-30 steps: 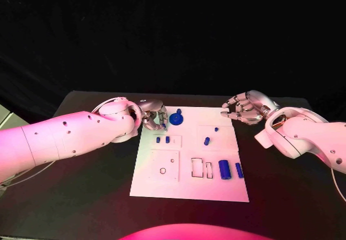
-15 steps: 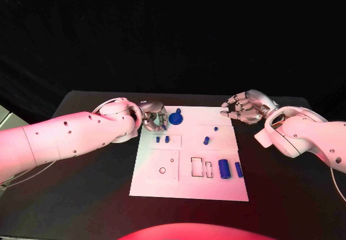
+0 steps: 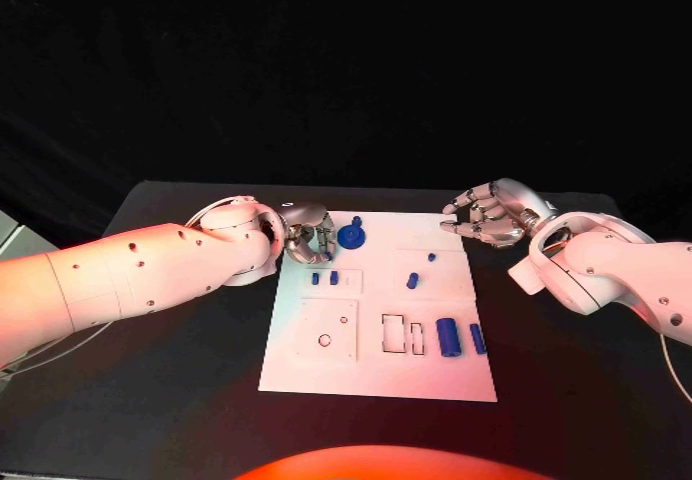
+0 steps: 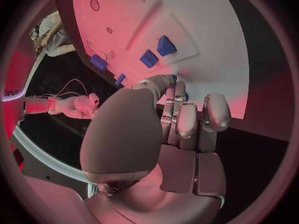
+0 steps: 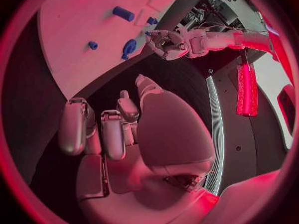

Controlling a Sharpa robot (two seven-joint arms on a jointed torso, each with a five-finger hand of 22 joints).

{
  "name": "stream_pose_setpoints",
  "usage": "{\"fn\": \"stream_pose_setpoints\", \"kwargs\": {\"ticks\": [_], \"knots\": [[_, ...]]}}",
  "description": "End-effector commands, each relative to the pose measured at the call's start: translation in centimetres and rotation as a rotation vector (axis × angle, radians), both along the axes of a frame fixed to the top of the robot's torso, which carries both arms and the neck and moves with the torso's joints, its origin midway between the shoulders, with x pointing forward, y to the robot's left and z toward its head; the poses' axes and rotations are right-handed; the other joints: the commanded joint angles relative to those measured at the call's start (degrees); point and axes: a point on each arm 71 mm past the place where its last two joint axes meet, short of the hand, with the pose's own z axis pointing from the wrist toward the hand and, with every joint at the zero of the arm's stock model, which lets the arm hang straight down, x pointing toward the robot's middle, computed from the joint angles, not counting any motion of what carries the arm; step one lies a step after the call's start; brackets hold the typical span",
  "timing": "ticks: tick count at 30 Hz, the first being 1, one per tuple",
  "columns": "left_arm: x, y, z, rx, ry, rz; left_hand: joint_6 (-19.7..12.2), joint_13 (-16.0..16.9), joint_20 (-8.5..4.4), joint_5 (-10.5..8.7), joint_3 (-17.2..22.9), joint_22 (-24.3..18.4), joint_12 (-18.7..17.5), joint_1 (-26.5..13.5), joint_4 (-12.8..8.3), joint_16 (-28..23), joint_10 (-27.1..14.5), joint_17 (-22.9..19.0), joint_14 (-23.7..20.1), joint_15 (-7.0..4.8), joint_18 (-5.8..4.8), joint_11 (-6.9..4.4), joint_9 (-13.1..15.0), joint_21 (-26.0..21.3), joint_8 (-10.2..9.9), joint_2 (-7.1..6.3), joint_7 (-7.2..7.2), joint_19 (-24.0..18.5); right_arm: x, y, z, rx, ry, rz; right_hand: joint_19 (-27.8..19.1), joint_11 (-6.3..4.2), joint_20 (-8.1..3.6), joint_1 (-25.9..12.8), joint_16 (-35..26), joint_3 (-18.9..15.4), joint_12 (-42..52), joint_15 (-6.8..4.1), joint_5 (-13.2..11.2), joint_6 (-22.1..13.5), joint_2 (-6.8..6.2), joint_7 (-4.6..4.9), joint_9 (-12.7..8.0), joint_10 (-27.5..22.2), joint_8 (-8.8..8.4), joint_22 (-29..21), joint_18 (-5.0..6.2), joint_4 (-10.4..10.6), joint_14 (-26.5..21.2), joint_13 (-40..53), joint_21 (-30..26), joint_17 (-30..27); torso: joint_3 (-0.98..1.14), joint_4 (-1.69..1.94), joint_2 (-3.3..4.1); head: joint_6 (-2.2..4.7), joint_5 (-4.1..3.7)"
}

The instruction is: Assemble the parts on the task board

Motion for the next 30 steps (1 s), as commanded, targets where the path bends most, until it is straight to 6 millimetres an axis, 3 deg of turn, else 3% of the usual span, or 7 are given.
{"fn": "stream_pose_setpoints", "kwargs": {"ticks": [1,25,30], "knots": [[-0.11,-0.24,-0.30,0.005,0.024,-0.013,0.3,-0.1,-0.13,-0.27,0.3,-0.1,-0.4,-0.7,-0.1,-0.2,0.4,0.0,0.1,0.12,-0.09,-0.09,0.0,-0.2,-0.4,-0.10,-0.12,-0.4,-0.07,0.15,0.04,-0.005,-0.008,0.014,0.3,-0.09,-0.08,-0.7,-0.1,0.2,0.2,0.16,0.3,-0.1,-0.01,-0.05,-0.1,0.4,0.21,4.0,0.79,0.0,3.4,-0.1,0.1,4.9,-0.02,-0.01,0.04,-0.06,-0.01],[-0.21,-0.44,-0.98,0.035,0.063,-0.014,0.3,0.2,-0.04,-0.97,0.2,-0.5,-1.1,-1.8,0.0,-0.3,0.5,-0.4,-0.1,0.15,0.02,-0.10,0.2,-0.7,-0.7,-0.27,-0.19,-0.9,-0.09,0.15,0.05,-0.005,-0.008,0.015,0.3,-0.11,-0.09,-0.7,-0.2,0.3,0.2,0.14,0.4,-0.1,-0.04,-0.06,-0.1,0.5,0.24,4.0,0.79,0.0,3.3,-0.1,0.1,4.8,0.01,0.00,-0.01,-0.23,-0.13],[-0.21,-0.39,-1.01,0.039,0.064,-0.009,-1.5,0.4,0.07,-1.56,0.0,-1.0,-2.0,-2.7,0.0,-0.4,-0.4,-0.7,-0.4,0.34,0.15,0.15,-0.1,-1.3,-2.1,-0.53,-0.49,-1.4,-0.09,0.16,0.05,-0.005,-0.008,0.015,0.3,-0.11,-0.09,-0.7,-0.2,0.3,0.2,0.14,0.4,-0.1,-0.04,-0.06,-0.1,0.5,0.24,4.0,0.79,0.0,3.3,-0.1,0.1,4.8,0.01,0.03,0.01,-0.18,-0.21]]}}
